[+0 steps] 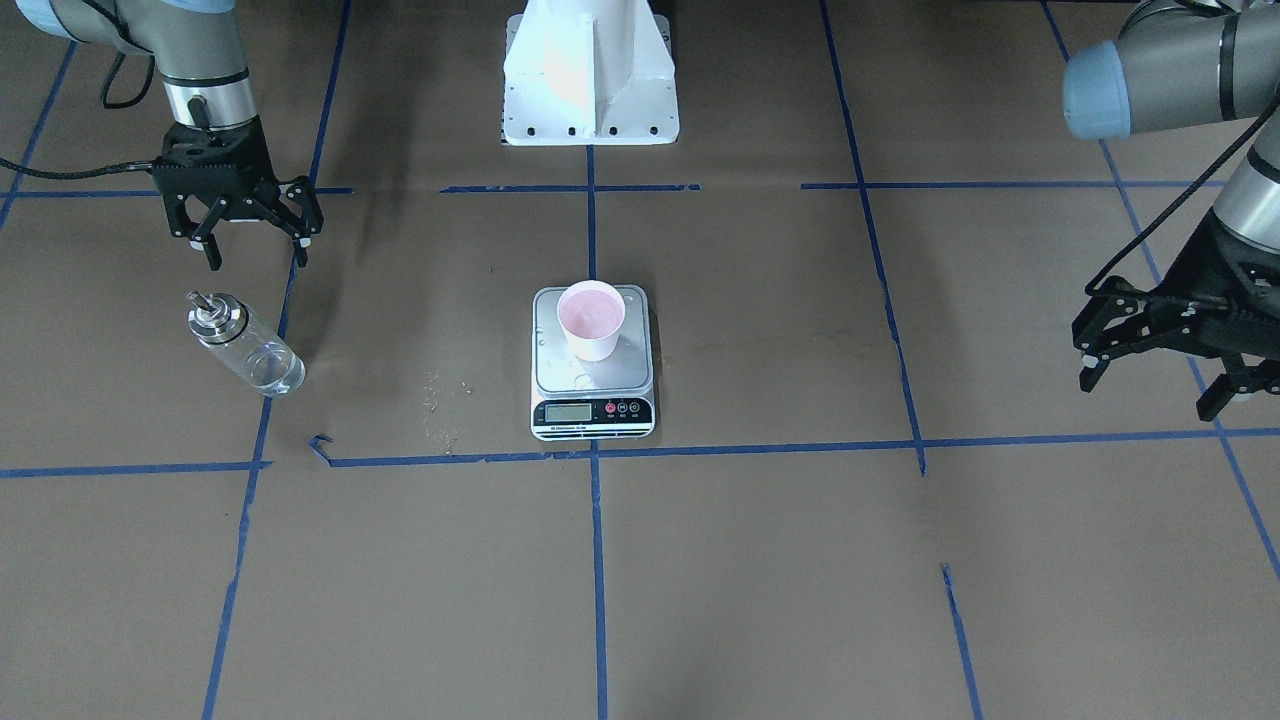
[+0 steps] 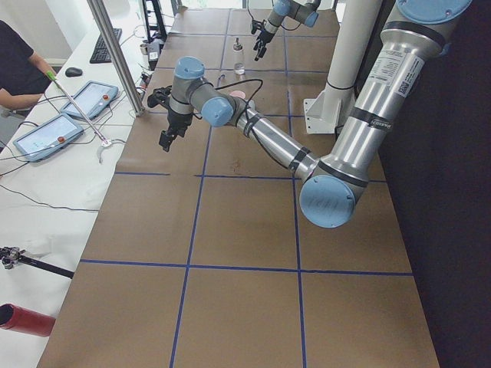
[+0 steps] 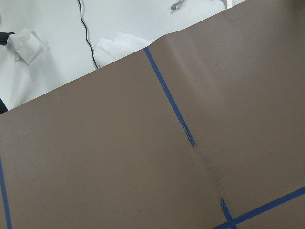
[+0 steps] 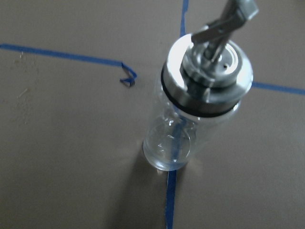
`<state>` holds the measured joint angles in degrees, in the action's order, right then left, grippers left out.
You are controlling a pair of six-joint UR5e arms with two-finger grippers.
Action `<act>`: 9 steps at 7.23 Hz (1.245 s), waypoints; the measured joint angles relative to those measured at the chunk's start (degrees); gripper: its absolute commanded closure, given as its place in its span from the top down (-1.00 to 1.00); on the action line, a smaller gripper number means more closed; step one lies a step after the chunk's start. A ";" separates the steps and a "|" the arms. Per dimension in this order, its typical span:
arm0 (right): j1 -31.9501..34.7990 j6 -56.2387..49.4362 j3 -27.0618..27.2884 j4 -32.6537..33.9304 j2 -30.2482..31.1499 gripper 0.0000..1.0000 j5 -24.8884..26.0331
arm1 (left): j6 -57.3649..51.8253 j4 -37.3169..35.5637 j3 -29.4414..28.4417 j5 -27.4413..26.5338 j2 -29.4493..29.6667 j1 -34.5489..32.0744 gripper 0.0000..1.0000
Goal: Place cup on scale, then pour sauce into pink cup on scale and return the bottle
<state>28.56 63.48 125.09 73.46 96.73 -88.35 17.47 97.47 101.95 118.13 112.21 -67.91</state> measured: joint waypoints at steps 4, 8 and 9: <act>22.05 -10.41 11.21 21.25 -4.68 1.00 -34.37 | -0.78 0.07 0.64 0.00 -1.23 -0.11 1.00; 47.45 -54.77 -3.12 31.22 -8.06 1.00 -43.73 | -1.92 10.12 -2.66 -1.25 -10.03 -2.62 1.00; 52.01 -65.06 -10.09 31.21 -8.38 1.00 -44.37 | -5.54 10.76 -4.38 -1.20 -10.66 -5.91 1.00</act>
<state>80.57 -1.57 115.00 104.67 88.35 -132.72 11.92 108.23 97.57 116.92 101.55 -73.82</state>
